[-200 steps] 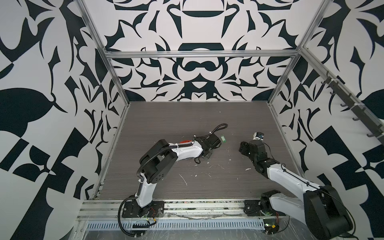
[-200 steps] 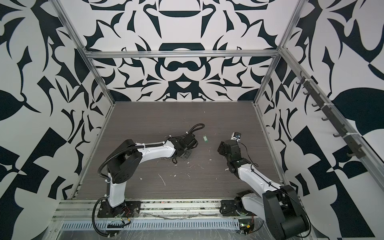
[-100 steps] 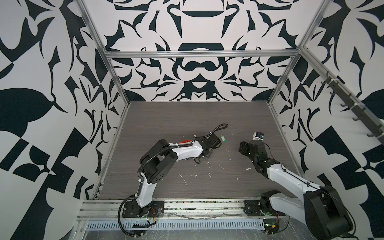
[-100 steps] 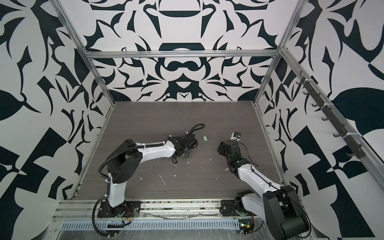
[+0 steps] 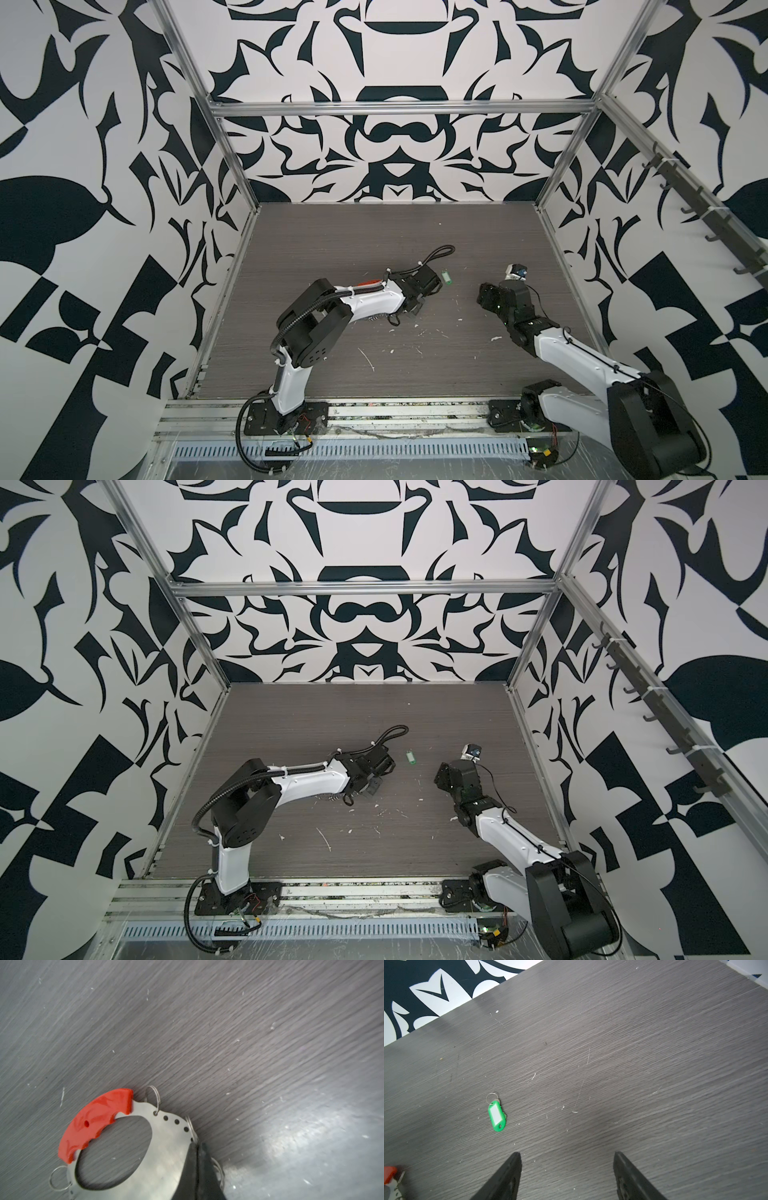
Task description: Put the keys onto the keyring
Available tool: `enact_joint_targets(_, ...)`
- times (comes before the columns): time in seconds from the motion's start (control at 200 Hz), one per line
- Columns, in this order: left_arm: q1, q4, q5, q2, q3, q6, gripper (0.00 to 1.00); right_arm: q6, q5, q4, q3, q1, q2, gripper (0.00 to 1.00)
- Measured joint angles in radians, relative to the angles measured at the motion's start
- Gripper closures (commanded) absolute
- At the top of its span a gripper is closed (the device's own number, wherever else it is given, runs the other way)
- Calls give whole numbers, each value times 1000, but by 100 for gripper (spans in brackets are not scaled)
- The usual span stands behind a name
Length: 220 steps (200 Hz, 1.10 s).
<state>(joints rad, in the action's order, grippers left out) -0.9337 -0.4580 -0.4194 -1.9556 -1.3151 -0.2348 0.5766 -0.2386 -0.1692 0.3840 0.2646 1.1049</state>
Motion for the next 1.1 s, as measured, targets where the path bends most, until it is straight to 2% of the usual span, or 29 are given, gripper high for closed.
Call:
enact_joint_targets(0.135,48,39,84,94,54,28,100,0,0,1,0,0,-9,27)
enact_joint_targets(0.345,80,195,204,334,274,124,100,-16,31,-15,-3,0,-78,29)
enact_joint_targets(0.465,118,251,360,457,356,206,100,-33,92,-79,-26,0,-105,31)
enact_joint_targets(0.59,200,309,538,573,404,282,100,-54,198,-54,-4,0,-90,32)
enact_joint_targets(0.775,301,355,786,651,410,356,100,-83,446,95,183,0,-60,43)
enact_joint_targets(0.94,320,357,958,652,399,380,100,-83,639,151,264,16,-101,45)
enact_joint_targets(1.1,326,359,1057,652,340,386,100,-82,696,208,323,93,-116,47)
